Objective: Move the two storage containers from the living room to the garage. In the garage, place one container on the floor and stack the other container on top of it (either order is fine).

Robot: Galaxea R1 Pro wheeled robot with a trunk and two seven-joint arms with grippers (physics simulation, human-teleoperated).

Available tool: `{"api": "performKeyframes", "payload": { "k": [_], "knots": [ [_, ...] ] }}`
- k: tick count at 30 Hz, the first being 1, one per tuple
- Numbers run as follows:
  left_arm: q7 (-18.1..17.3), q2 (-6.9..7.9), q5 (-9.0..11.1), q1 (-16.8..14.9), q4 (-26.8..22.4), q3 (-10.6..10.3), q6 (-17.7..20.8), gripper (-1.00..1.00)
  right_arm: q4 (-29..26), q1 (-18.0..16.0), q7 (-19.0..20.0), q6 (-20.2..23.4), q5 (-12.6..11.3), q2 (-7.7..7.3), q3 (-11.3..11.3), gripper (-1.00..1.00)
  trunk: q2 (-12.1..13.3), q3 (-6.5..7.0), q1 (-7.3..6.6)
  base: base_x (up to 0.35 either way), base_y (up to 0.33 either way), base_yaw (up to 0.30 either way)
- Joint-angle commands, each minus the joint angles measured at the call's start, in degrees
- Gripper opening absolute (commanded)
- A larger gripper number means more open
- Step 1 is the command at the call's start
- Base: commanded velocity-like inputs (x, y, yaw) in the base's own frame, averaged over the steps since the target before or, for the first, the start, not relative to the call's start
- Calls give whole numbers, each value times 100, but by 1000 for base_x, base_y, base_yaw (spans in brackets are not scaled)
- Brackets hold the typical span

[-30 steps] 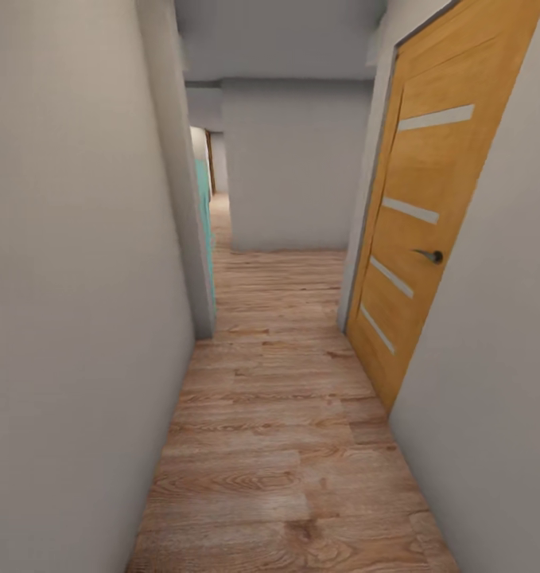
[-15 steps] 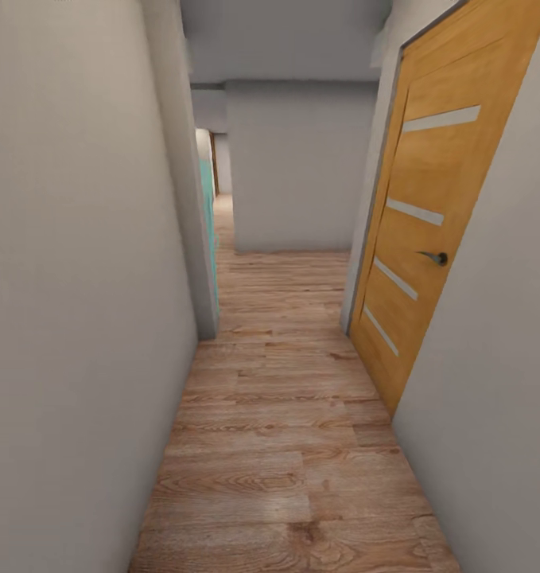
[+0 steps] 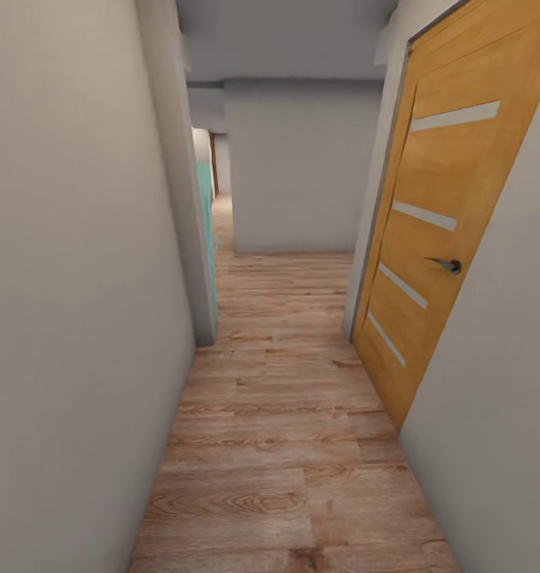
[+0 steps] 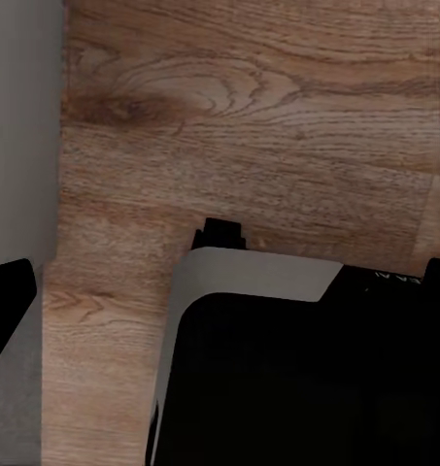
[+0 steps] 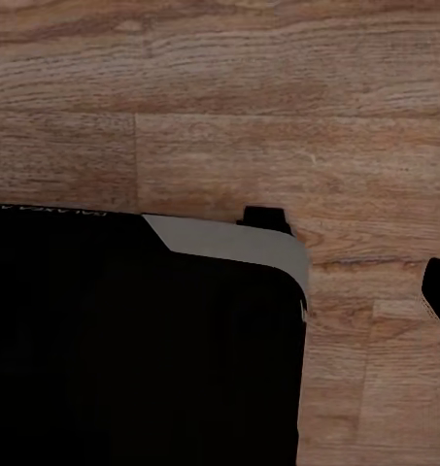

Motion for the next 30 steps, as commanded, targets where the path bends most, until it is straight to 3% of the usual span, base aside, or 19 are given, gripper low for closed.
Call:
{"api": "performKeyframes", "payload": {
  "k": [1,30],
  "knots": [
    [6,-1,46,-4,-3,-2,24,100,17,-7,13,-31,-59,4,47,100,-4,-7,4,320,0,0],
    [6,-2,46,-4,-3,-2,24,100,15,-7,13,-32,-58,3,47,100,-4,14,4,321,0,0]
  ]
}}
